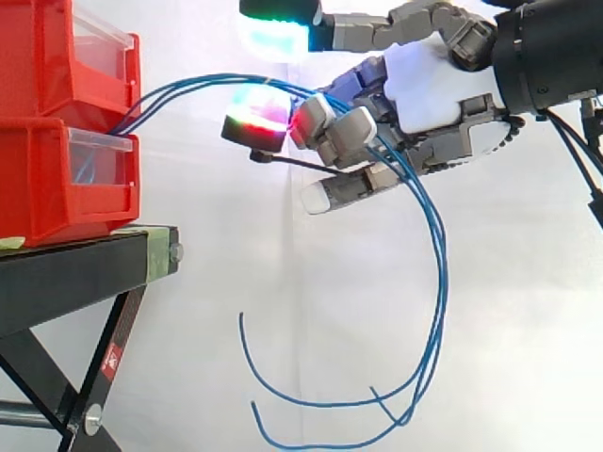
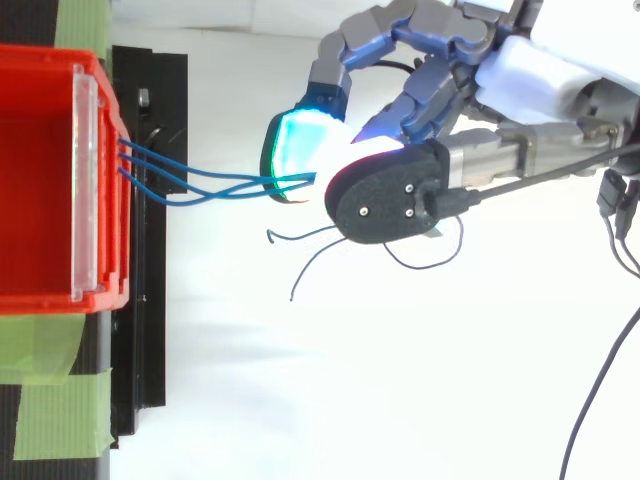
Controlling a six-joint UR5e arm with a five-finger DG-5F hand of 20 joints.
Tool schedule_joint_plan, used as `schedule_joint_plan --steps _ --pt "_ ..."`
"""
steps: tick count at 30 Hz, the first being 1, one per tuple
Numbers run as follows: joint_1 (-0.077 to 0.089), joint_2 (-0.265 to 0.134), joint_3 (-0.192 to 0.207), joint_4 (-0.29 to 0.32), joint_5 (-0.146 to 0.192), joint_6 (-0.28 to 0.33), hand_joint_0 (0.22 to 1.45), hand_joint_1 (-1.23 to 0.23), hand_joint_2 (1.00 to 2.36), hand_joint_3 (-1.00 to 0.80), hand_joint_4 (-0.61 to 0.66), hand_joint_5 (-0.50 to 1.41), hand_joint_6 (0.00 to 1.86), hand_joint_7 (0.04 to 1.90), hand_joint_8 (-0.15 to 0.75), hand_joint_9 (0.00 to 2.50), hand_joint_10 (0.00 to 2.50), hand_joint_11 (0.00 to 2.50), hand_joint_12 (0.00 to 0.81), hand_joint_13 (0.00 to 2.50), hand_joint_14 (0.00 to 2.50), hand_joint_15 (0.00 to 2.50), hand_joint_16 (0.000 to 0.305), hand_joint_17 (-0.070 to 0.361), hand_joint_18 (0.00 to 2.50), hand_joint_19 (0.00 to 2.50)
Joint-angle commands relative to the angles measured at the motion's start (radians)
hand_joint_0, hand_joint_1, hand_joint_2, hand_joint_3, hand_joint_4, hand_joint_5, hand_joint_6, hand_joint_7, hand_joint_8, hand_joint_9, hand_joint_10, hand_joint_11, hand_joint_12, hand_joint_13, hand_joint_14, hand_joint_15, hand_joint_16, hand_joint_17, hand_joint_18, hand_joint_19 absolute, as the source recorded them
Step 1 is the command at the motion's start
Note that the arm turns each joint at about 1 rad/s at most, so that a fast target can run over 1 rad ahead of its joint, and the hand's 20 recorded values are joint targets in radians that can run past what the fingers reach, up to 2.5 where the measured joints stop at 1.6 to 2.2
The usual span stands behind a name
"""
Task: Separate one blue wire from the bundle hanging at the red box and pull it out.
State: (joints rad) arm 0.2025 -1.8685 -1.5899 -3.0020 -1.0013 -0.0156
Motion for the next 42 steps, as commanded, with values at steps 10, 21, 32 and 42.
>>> schedule_joint_plan --steps 10,21,32,42 --pt "0.000 0.000 -0.001 0.000 0.001 0.008 0.64 -0.82 1.02 -0.32 0.03 -0.15 0.90 1.02 0.328 1.30 0.02 1.40 0.389 1.44 0.02 1.45 0.047 0.106 0.83 0.47" --pt "0.000 0.000 -0.001 0.000 0.001 0.008 0.69 -0.95 1.02 -0.31 0.10 -0.19 0.93 0.95 0.311 1.12 0.02 1.33 0.386 1.34 0.02 1.41 0.051 0.114 0.76 0.43" --pt "0.000 0.000 0.001 -0.002 0.000 0.008 0.63 -0.92 1.01 -0.40 0.14 -0.20 0.93 0.90 0.315 1.07 0.02 1.31 0.395 1.32 0.02 1.41 0.051 0.115 0.74 0.45" --pt "0.002 0.000 0.001 -0.002 0.000 0.006 0.62 -0.76 1.02 -0.30 0.09 -0.18 0.92 0.97 0.335 1.19 0.02 1.33 0.390 1.36 0.02 1.39 0.050 0.113 0.76 0.48"
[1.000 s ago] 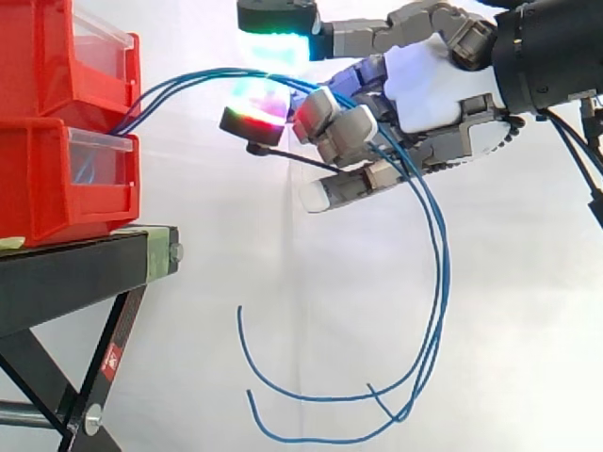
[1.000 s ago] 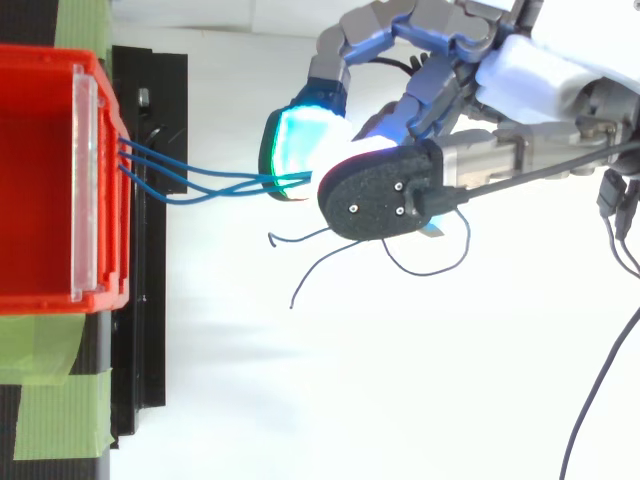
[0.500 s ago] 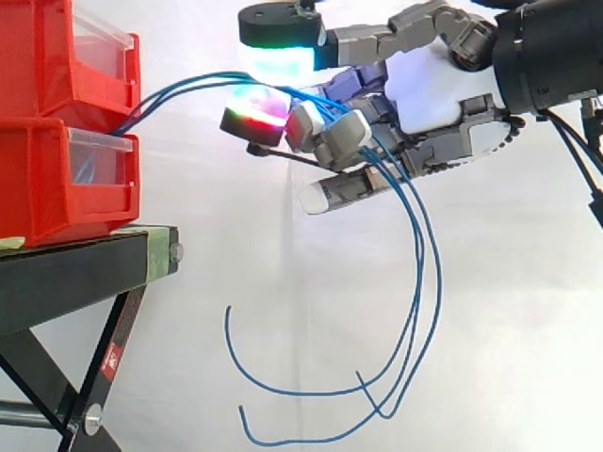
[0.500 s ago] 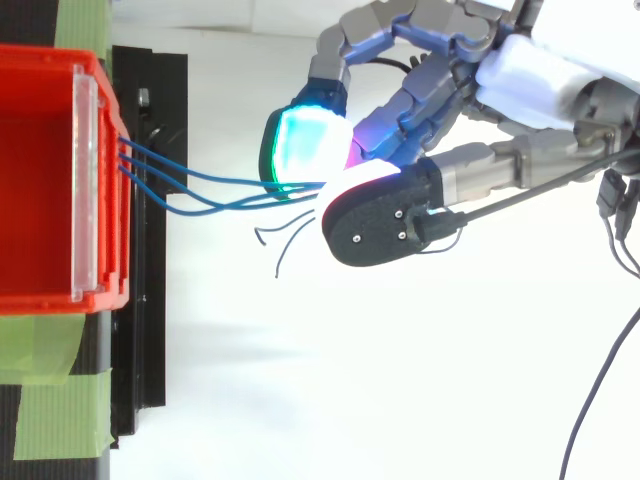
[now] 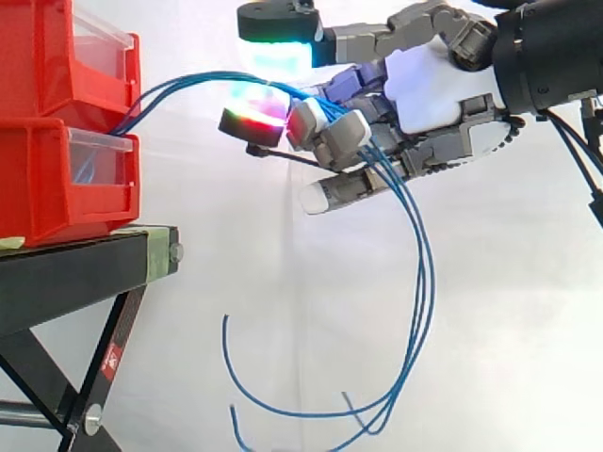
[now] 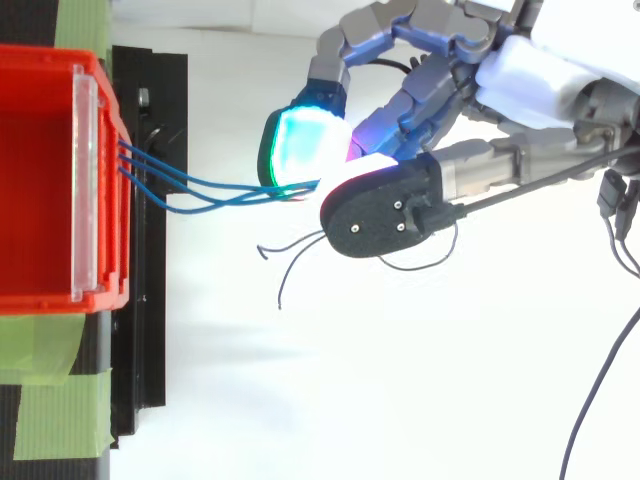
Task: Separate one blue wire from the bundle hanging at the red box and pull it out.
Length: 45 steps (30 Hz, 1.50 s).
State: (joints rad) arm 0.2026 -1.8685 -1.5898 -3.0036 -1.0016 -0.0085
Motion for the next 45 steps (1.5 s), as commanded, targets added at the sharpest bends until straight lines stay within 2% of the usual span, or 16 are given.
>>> schedule_joint_plan --steps 1,5,12,17,21,26,29,31,33,35,40,45 --pt "0.000 0.000 0.001 0.000 0.000 -0.001 0.62 -0.76 1.02 -0.28 0.08 -0.18 0.92 0.97 0.334 1.20 0.02 1.34 0.389 1.36 0.02 1.40 0.050 0.113 0.76 0.48" --pt "0.001 0.000 0.001 -0.003 0.000 -0.001 0.60 -0.75 1.02 -0.17 0.04 -0.17 0.93 1.00 0.336 1.23 0.02 1.37 0.396 1.38 0.02 1.38 0.050 0.113 0.77 0.49" --pt "0.001 0.000 -0.001 0.000 0.000 0.002 0.60 -0.77 1.01 -0.15 0.06 -0.17 0.94 0.96 0.367 1.24 0.01 1.33 0.449 1.40 0.01 1.36 0.058 0.130 0.82 0.46" --pt "0.001 0.000 -0.001 0.000 0.000 0.002 0.60 -0.84 1.01 -0.13 0.16 -0.19 0.93 0.90 0.360 1.14 0.01 1.30 0.450 1.34 0.01 1.37 0.060 0.134 0.78 0.47" --pt "0.001 0.000 0.001 0.000 0.000 0.002 0.61 -0.85 1.01 -0.18 0.16 -0.19 0.93 0.90 0.349 1.12 0.02 1.31 0.435 1.32 0.01 1.38 0.058 0.130 0.76 0.48" --pt "0.001 0.000 0.001 0.000 0.000 0.002 0.60 -0.78 1.02 -0.20 0.11 -0.19 0.93 0.95 0.329 1.16 0.02 1.33 0.395 1.32 0.02 1.39 0.051 0.115 0.73 0.50" --pt "0.001 0.000 0.001 0.000 0.000 0.002 0.59 -0.74 1.02 -0.14 0.07 -0.18 0.94 0.96 0.348 1.22 0.01 1.34 0.424 1.36 0.01 1.37 0.055 0.123 0.77 0.48" --pt "0.001 0.000 0.001 0.000 0.000 0.002 0.60 -0.72 1.01 -0.11 0.08 -0.17 0.94 0.94 0.386 1.27 0.01 1.34 0.472 1.40 0.01 1.34 0.061 0.136 0.82 0.46" --pt "0.003 0.000 0.001 0.000 0.000 0.009 0.60 -0.72 1.01 -0.12 0.08 -0.17 0.94 0.93 0.392 1.28 0.01 1.34 0.472 1.42 0.01 1.34 0.062 0.139 0.84 0.46" --pt "0.005 0.000 0.001 0.000 -0.003 0.030 0.60 -0.71 1.01 -0.13 0.10 -0.17 0.94 0.91 0.395 1.28 0.01 1.35 0.478 1.42 0.01 1.35 0.063 0.141 0.84 0.46" --pt "0.008 0.000 0.001 -0.006 -0.003 0.133 0.59 -0.71 1.01 -0.17 0.12 -0.16 0.94 0.92 0.393 1.30 0.01 1.35 0.473 1.40 0.01 1.33 0.062 0.138 0.83 0.46" --pt "0.012 0.000 -0.001 -0.052 -0.005 0.222 0.58 -0.70 1.01 -0.18 0.13 -0.16 0.94 0.93 0.387 1.30 0.01 1.36 0.472 1.40 0.01 1.34 0.061 0.137 0.82 0.46"
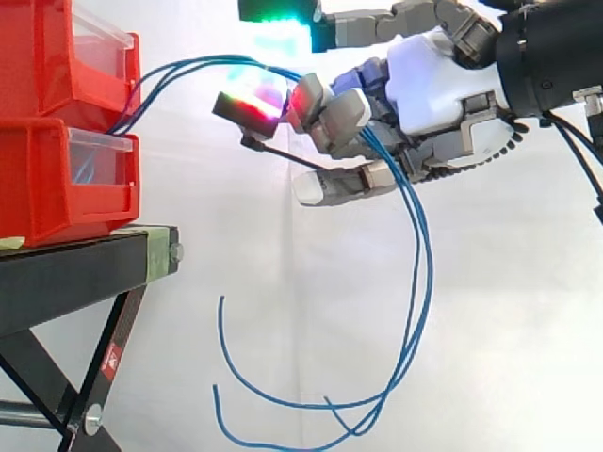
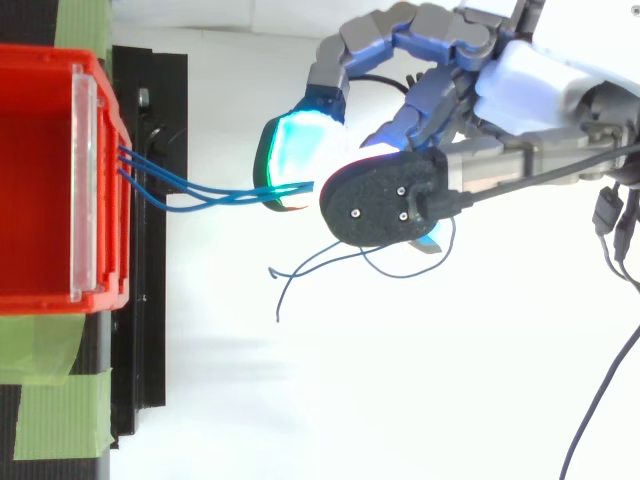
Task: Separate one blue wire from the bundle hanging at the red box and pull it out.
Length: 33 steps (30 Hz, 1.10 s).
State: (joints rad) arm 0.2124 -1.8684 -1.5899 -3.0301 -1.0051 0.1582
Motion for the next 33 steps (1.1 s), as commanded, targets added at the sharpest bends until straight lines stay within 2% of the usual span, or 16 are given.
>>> schedule_joint_plan --steps 1,6,7,13,25,33 --pt "0.004 0.000 0.001 -0.033 -0.003 0.075 0.59 -0.70 1.01 -0.19 0.13 -0.16 0.93 0.93 0.390 1.30 0.01 1.36 0.471 1.39 0.01 1.34 0.061 0.137 0.82 0.46" --pt "0.007 0.000 0.001 -0.053 -0.003 0.118 0.57 -0.69 1.01 -0.25 0.13 -0.16 0.93 0.94 0.356 1.28 0.02 1.38 0.435 1.36 0.01 1.36 0.055 0.124 0.77 0.49" --pt "0.008 0.000 0.001 -0.066 -0.003 0.130 0.57 -0.67 1.02 -0.26 0.13 -0.16 0.93 0.97 0.330 1.27 0.02 1.40 0.404 1.33 0.02 1.37 0.052 0.117 0.74 0.51" --pt "0.012 0.000 -0.001 -0.081 -0.003 0.147 0.56 -0.68 1.02 -0.26 0.13 -0.17 0.92 0.98 0.335 1.25 0.02 1.39 0.408 1.32 0.02 1.38 0.052 0.118 0.74 0.51" --pt "0.012 0.000 -0.001 -0.084 -0.001 0.144 0.53 -0.65 1.01 -0.37 0.14 -0.17 0.91 0.96 0.337 1.24 0.02 1.37 0.418 1.32 0.01 1.37 0.054 0.122 0.74 0.51" --pt "0.013 0.000 0.001 -0.084 -0.001 0.144 0.58 -0.66 1.02 -0.30 0.12 -0.17 0.91 0.97 0.329 1.24 0.02 1.37 0.399 1.32 0.02 1.37 0.051 0.115 0.73 0.51"
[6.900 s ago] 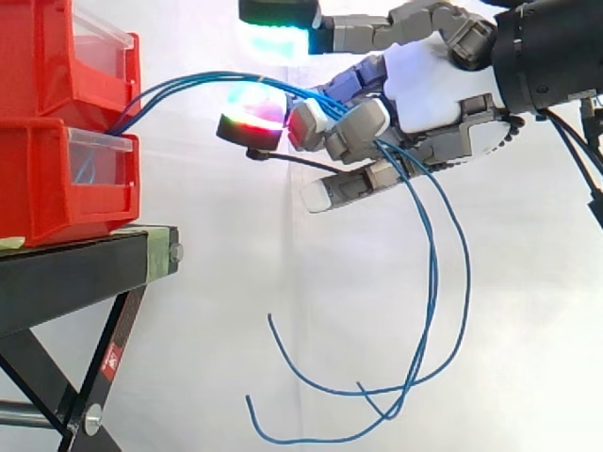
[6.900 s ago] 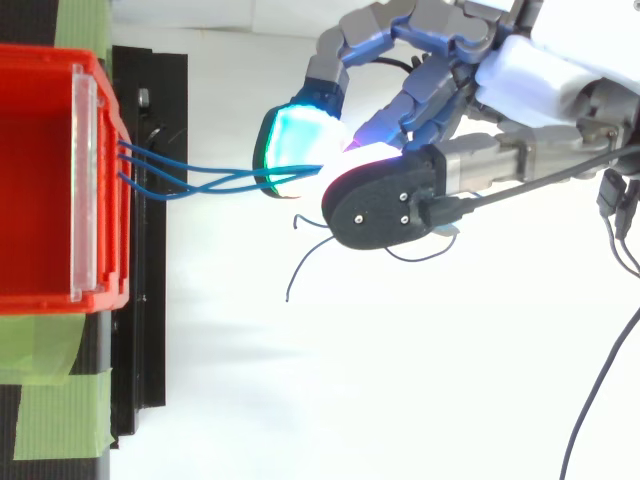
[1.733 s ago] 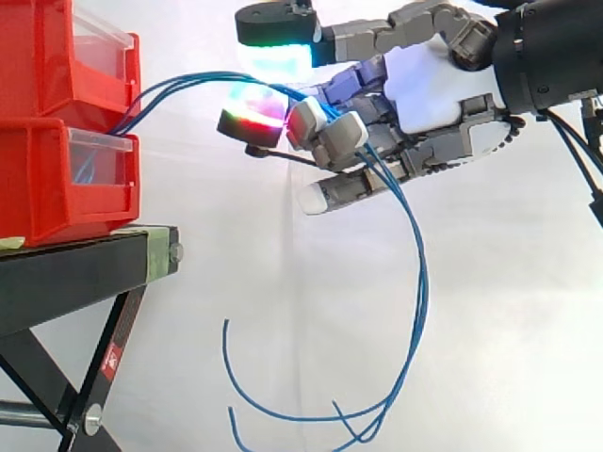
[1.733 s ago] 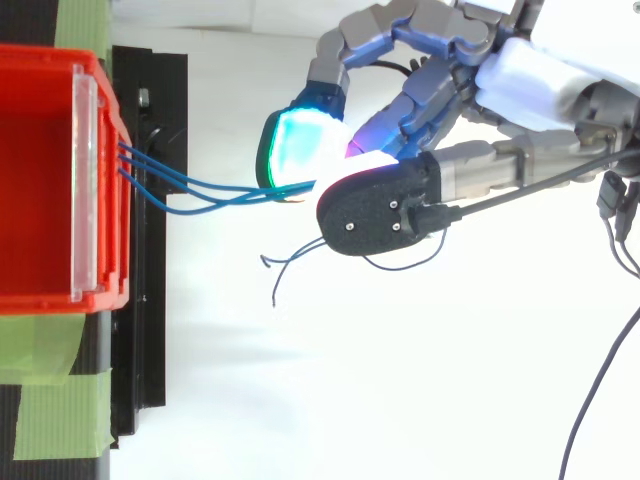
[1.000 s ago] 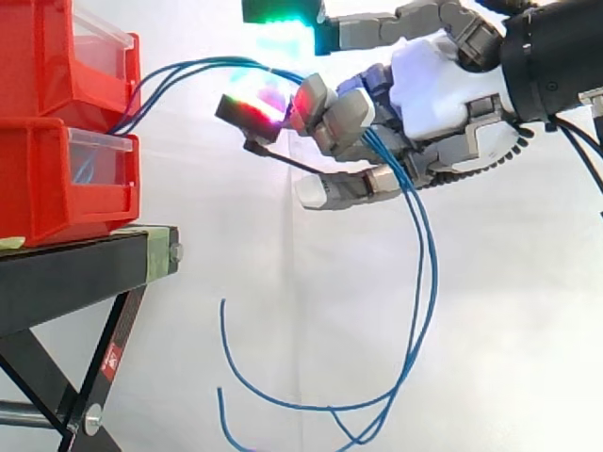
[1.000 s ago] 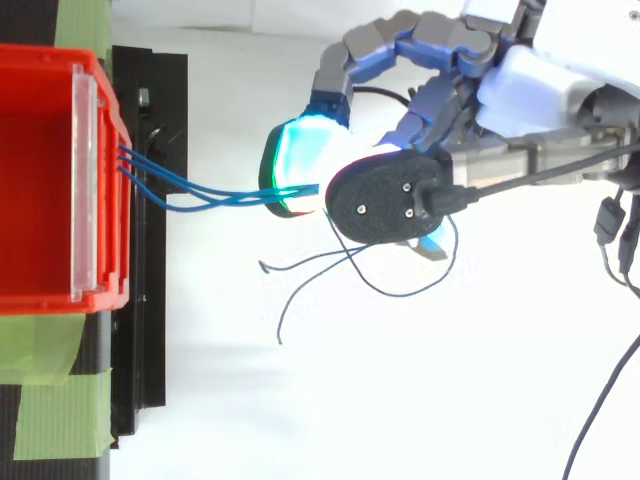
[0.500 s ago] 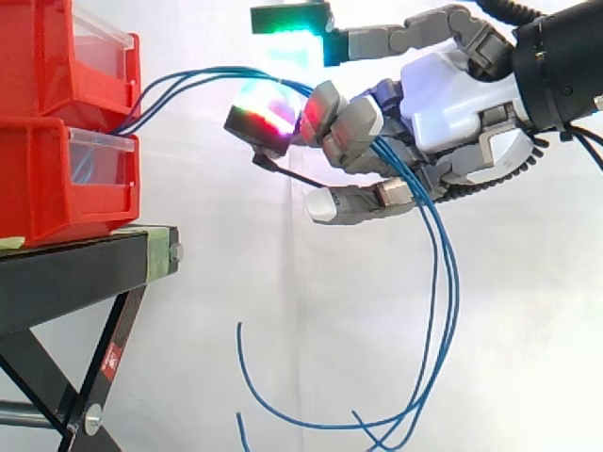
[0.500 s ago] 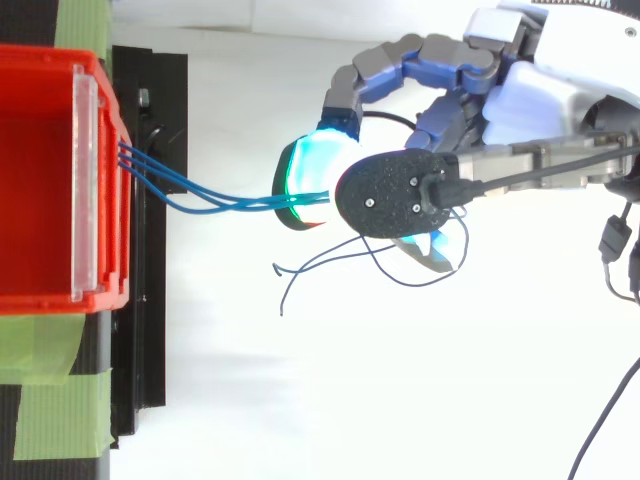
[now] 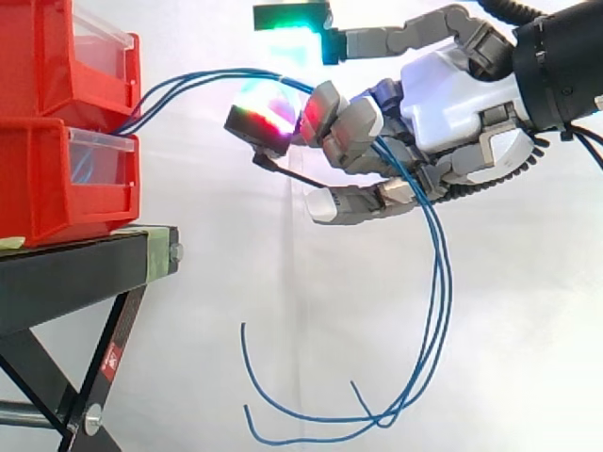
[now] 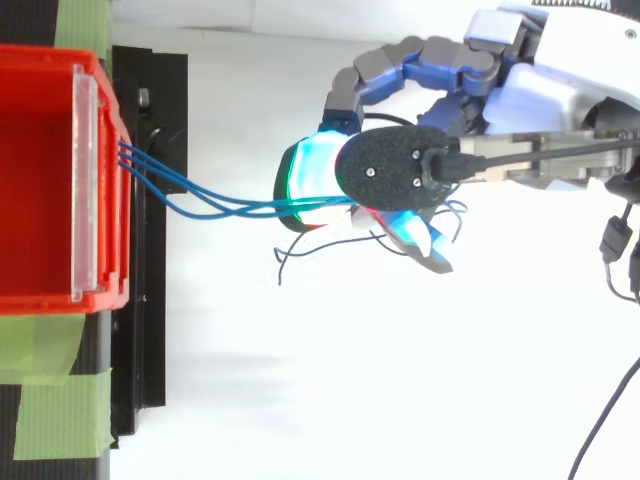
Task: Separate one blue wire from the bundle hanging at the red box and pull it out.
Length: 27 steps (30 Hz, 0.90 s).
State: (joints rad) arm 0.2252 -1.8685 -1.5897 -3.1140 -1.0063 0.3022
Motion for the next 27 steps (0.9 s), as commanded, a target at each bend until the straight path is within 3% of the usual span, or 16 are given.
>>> schedule_joint_plan --steps 1,4,10,14,20,27 --pt "0.000 0.000 0.001 0.000 0.000 0.000 0.59 -0.69 1.02 -0.28 0.12 -0.17 0.91 0.98 0.327 1.23 0.02 1.38 0.398 1.32 0.02 1.37 0.051 0.115 0.73 0.51" --pt "0.000 0.000 0.001 0.000 0.000 0.000 0.59 -0.71 1.02 -0.25 0.13 -0.17 0.91 0.99 0.324 1.23 0.02 1.38 0.398 1.32 0.02 1.37 0.051 0.115 0.73 0.51" --pt "0.000 0.000 0.001 0.000 0.002 0.000 0.49 -0.59 1.00 -0.50 0.16 -0.17 0.91 0.95 0.357 1.23 0.02 1.35 0.441 1.34 0.01 1.36 0.057 0.129 0.76 0.50" --pt "0.000 -0.001 0.001 0.002 0.003 0.000 0.47 -0.55 1.00 -0.50 0.17 -0.17 0.91 0.95 0.363 1.23 0.01 1.34 0.445 1.34 0.01 1.37 0.059 0.133 0.77 0.49" --pt "0.000 0.000 0.001 0.002 0.002 0.000 0.45 -0.69 1.00 -0.50 0.18 -0.18 0.92 0.92 0.375 1.20 0.01 1.33 0.466 1.35 0.01 1.36 0.062 0.139 0.78 0.47" --pt "0.000 0.000 -0.001 0.000 0.002 0.000 0.50 -0.82 1.00 -0.50 0.17 -0.19 0.92 0.94 0.346 1.16 0.02 1.34 0.428 1.32 0.01 1.38 0.057 0.128 0.75 0.48"
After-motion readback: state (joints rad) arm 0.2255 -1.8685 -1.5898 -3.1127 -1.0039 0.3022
